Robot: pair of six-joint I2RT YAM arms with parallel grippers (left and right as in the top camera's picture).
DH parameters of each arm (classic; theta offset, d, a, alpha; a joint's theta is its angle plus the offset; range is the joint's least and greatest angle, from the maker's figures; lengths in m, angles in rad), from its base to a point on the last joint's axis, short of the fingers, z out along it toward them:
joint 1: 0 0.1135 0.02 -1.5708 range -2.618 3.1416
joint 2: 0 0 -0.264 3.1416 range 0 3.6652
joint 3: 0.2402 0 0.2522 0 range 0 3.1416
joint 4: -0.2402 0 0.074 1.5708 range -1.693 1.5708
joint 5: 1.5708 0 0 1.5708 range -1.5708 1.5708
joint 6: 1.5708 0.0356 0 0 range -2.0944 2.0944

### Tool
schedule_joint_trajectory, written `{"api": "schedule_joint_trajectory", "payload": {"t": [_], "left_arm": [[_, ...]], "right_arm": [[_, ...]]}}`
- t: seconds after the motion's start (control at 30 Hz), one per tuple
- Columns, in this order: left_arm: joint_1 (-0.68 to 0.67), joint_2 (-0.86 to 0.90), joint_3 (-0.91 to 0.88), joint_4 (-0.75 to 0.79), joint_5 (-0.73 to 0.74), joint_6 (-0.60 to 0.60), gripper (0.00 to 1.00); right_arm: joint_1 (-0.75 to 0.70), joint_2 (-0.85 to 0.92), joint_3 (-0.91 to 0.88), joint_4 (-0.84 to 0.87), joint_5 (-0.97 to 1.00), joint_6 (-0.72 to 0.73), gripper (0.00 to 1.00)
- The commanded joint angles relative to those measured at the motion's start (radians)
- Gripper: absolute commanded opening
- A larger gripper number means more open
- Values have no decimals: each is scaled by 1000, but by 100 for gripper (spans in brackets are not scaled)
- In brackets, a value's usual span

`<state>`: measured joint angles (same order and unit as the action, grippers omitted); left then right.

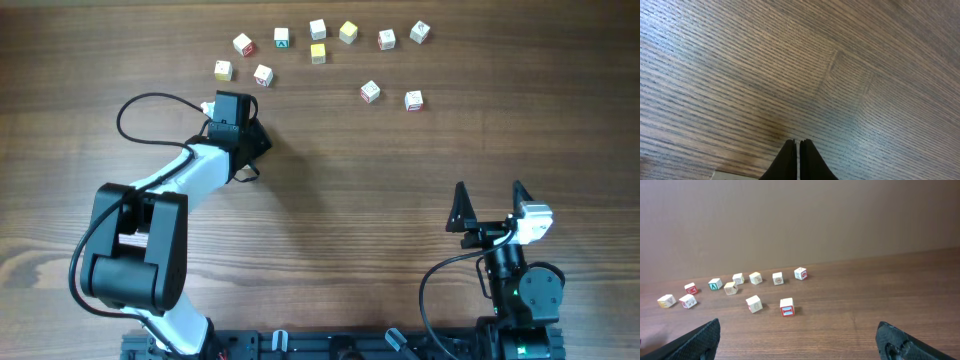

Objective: Form a horizontal line

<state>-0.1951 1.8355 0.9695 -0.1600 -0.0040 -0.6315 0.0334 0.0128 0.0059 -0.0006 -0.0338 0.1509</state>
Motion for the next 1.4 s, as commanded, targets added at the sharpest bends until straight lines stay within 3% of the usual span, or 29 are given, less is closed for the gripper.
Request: {"api": "schedule_joint_trajectory", "payload": {"t": [0.0, 0.9, 1.13, 1.37], "left_arm": [[3, 13, -3, -12, 11, -6, 6], [3, 13, -3, -137, 11, -6, 4], [4, 12, 0, -64, 11, -6, 4], [4, 12, 0, -128, -22, -6, 4]], "right_arm": [[-6, -5, -1, 2, -14, -18, 100], [-6, -5, -1, 2, -14, -18, 100], [-6, -5, -1, 2, -14, -18, 100], [-6, -5, -1, 2, -14, -18, 100]]}}
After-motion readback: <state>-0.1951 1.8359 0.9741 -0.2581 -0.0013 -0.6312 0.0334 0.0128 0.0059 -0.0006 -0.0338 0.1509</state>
